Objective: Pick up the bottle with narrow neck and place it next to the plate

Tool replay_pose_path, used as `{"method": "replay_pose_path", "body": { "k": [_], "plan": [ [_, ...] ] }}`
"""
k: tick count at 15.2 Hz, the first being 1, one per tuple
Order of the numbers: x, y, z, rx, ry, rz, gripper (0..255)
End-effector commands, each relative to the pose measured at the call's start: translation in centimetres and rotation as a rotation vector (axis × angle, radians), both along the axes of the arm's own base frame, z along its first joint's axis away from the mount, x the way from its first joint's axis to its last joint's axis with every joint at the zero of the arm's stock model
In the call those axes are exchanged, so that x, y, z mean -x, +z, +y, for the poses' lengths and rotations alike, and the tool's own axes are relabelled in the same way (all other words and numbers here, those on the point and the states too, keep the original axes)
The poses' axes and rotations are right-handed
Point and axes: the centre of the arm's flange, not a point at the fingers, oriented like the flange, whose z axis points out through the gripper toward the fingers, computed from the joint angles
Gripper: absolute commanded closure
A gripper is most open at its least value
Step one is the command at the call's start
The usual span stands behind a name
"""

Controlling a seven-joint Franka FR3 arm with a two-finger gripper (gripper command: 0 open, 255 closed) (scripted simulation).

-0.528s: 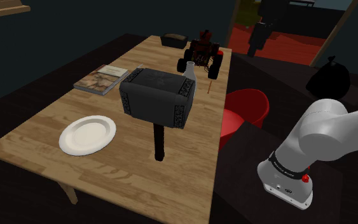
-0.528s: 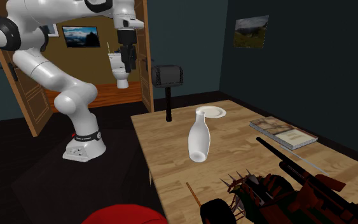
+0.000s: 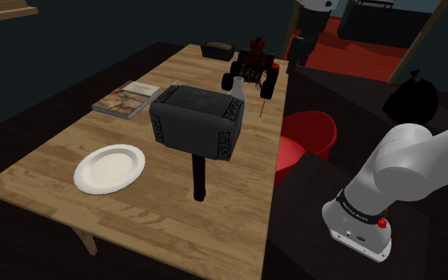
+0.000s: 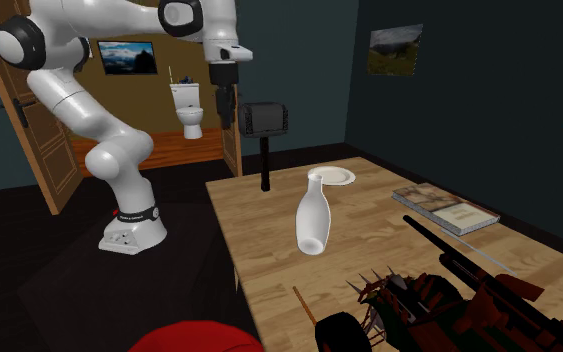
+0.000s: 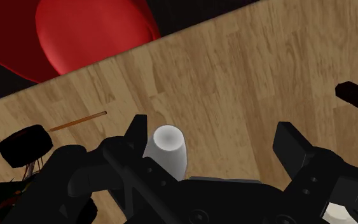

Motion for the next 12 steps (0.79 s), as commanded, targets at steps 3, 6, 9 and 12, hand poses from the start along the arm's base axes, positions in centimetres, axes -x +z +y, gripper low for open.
{"method": "replay_pose_path", "body": {
  "k": [3,6,9,12],
  "plan": [
    [-4.3,-2.9,-1.0,-0.002,0.007,-0.011,0],
    [-7.5,-4.8,-1.8,-0.004,0.011,-0.018,0],
    [-10.8,-6.7,-2.6,-0.006,0.016,-0.025,0],
    [-14.1,-8.6,-3.4,-0.008,0.021,-0.032,0]
  ]
}}
